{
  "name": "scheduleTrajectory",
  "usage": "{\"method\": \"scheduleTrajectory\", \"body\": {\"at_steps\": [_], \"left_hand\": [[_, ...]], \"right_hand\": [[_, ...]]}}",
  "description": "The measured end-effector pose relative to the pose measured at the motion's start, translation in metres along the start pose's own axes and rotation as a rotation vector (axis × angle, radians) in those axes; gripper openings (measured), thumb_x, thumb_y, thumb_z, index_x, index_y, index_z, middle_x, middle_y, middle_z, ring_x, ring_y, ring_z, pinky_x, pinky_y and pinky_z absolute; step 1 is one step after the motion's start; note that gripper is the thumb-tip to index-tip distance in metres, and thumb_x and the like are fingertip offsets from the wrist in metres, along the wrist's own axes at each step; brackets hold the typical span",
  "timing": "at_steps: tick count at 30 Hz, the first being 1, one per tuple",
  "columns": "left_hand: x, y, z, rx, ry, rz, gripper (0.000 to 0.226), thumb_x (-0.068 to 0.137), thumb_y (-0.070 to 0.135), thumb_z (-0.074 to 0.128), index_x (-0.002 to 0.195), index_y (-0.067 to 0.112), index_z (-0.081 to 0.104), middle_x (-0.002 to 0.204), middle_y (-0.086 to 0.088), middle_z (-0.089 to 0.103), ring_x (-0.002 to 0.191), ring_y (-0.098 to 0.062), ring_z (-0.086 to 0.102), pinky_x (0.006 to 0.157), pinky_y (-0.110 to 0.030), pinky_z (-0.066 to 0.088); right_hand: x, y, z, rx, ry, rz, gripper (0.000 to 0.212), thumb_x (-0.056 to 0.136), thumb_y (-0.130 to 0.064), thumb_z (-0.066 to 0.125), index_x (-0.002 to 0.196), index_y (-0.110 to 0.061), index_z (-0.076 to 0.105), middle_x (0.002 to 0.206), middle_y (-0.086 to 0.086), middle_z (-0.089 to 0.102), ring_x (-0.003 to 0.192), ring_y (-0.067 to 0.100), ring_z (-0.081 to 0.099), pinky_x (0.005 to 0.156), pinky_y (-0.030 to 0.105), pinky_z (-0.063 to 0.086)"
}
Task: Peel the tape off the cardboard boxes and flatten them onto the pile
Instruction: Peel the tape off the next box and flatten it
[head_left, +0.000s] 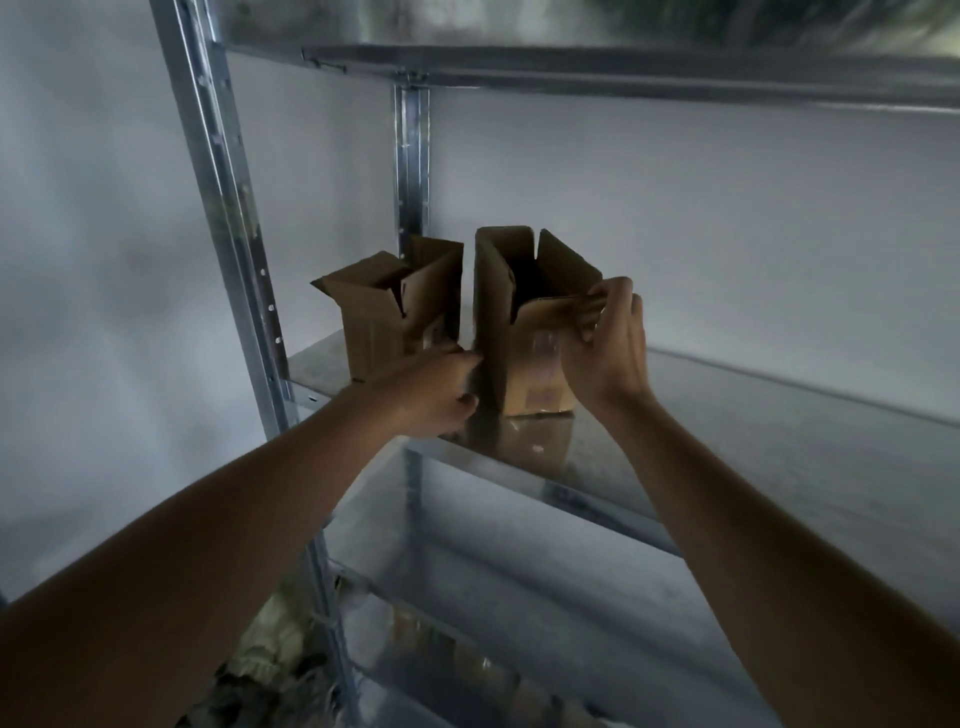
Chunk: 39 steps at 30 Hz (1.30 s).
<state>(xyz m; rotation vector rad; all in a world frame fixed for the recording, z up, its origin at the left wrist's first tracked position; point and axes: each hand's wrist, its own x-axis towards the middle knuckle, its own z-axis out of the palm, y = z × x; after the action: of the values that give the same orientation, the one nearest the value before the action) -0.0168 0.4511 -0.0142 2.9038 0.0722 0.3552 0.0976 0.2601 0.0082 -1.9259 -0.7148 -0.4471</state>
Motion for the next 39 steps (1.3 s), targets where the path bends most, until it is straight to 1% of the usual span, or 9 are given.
{"method": "scheduleTrajectory", "body": {"at_steps": [2, 4, 7, 11, 16, 19, 23, 32, 39], "left_hand": [[0.009, 0.003, 0.007, -0.019, -0.022, 0.015, 0.039, 0.1, 0.029, 0.063, 0.138, 0.026, 0.055, 0.109, 0.007, 0.063, 0.081, -0.006, 0.064, 0.07, -0.025, 0.056], [0.015, 0.004, 0.013, -0.029, -0.023, 0.031, 0.039, 0.098, 0.028, 0.064, 0.136, 0.029, 0.055, 0.112, 0.008, 0.061, 0.076, -0.003, 0.06, 0.064, -0.019, 0.049], [0.021, -0.001, 0.017, -0.062, -0.014, 0.039, 0.04, 0.097, 0.029, 0.063, 0.137, 0.03, 0.056, 0.114, 0.012, 0.055, 0.076, 0.002, 0.053, 0.062, -0.017, 0.041], [0.029, -0.009, 0.016, -0.026, -0.047, 0.048, 0.051, 0.097, 0.028, 0.066, 0.146, 0.03, 0.051, 0.128, 0.005, 0.058, 0.085, -0.004, 0.057, 0.068, -0.017, 0.045], [0.034, 0.012, 0.012, 0.021, -0.062, 0.048, 0.054, 0.098, 0.037, 0.062, 0.149, 0.028, 0.047, 0.139, -0.003, 0.055, 0.104, -0.02, 0.063, 0.086, -0.037, 0.058], [0.037, 0.039, 0.009, 0.055, -0.076, 0.079, 0.057, 0.099, 0.039, 0.061, 0.151, 0.027, 0.044, 0.144, -0.006, 0.052, 0.113, -0.027, 0.062, 0.093, -0.047, 0.057], [0.043, 0.083, 0.009, 0.059, -0.09, 0.157, 0.057, 0.1, 0.036, 0.06, 0.153, 0.024, 0.042, 0.146, -0.012, 0.049, 0.123, -0.036, 0.058, 0.098, -0.051, 0.053], [0.056, 0.209, 0.03, 0.094, -0.122, 0.325, 0.063, 0.102, 0.039, 0.057, 0.158, 0.02, 0.036, 0.149, -0.014, 0.048, 0.126, -0.037, 0.057, 0.099, -0.05, 0.053], [0.063, 0.339, 0.067, 0.058, -0.125, 0.402, 0.067, 0.103, 0.041, 0.056, 0.161, 0.021, 0.031, 0.154, -0.013, 0.045, 0.129, -0.035, 0.056, 0.102, -0.049, 0.051]], "right_hand": [[-0.01, 0.005, 0.009, 0.129, -0.007, 0.029, 0.062, 0.084, -0.025, 0.076, 0.126, -0.026, 0.031, 0.122, 0.005, 0.043, 0.106, 0.016, 0.051, 0.064, 0.007, 0.043], [-0.014, 0.006, 0.021, 0.181, -0.009, 0.073, 0.099, 0.069, -0.043, 0.091, 0.138, -0.036, 0.02, 0.133, 0.002, 0.04, 0.115, 0.013, 0.048, 0.078, 0.007, 0.044], [-0.015, 0.006, 0.04, 0.141, 0.108, 0.153, 0.126, 0.057, -0.042, 0.099, 0.147, -0.04, 0.011, 0.143, 0.003, 0.039, 0.127, 0.019, 0.046, 0.095, 0.027, 0.049], [-0.015, 0.01, 0.051, 0.124, 0.239, 0.17, 0.121, 0.059, -0.038, 0.096, 0.146, -0.041, 0.011, 0.136, 0.0, 0.045, 0.121, 0.019, 0.051, 0.09, 0.034, 0.054], [-0.023, 0.019, 0.031, 0.07, 0.277, 0.146, 0.112, 0.057, -0.045, 0.095, 0.139, -0.035, 0.019, 0.123, -0.005, 0.05, 0.108, 0.017, 0.058, 0.075, 0.021, 0.052], [-0.033, 0.024, 0.006, 0.037, 0.316, 0.137, 0.107, 0.055, -0.051, 0.093, 0.133, -0.038, 0.02, 0.119, -0.005, 0.052, 0.104, 0.017, 0.06, 0.075, 0.024, 0.057], [-0.049, 0.034, -0.038, 0.0, 0.388, 0.117, 0.104, 0.052, -0.063, 0.088, 0.126, -0.046, 0.017, 0.115, -0.008, 0.053, 0.098, 0.008, 0.06, 0.066, 0.012, 0.047], [-0.093, 0.066, -0.165, -0.085, 0.525, 0.153, 0.112, 0.054, -0.068, 0.085, 0.139, -0.033, 0.023, 0.117, -0.006, 0.055, 0.099, 0.013, 0.061, 0.065, 0.018, 0.05], [-0.132, 0.108, -0.288, -0.173, 0.604, 0.2, 0.107, 0.061, -0.061, 0.086, 0.142, -0.032, 0.022, 0.123, -0.004, 0.054, 0.106, 0.019, 0.061, 0.076, 0.038, 0.063]]}}
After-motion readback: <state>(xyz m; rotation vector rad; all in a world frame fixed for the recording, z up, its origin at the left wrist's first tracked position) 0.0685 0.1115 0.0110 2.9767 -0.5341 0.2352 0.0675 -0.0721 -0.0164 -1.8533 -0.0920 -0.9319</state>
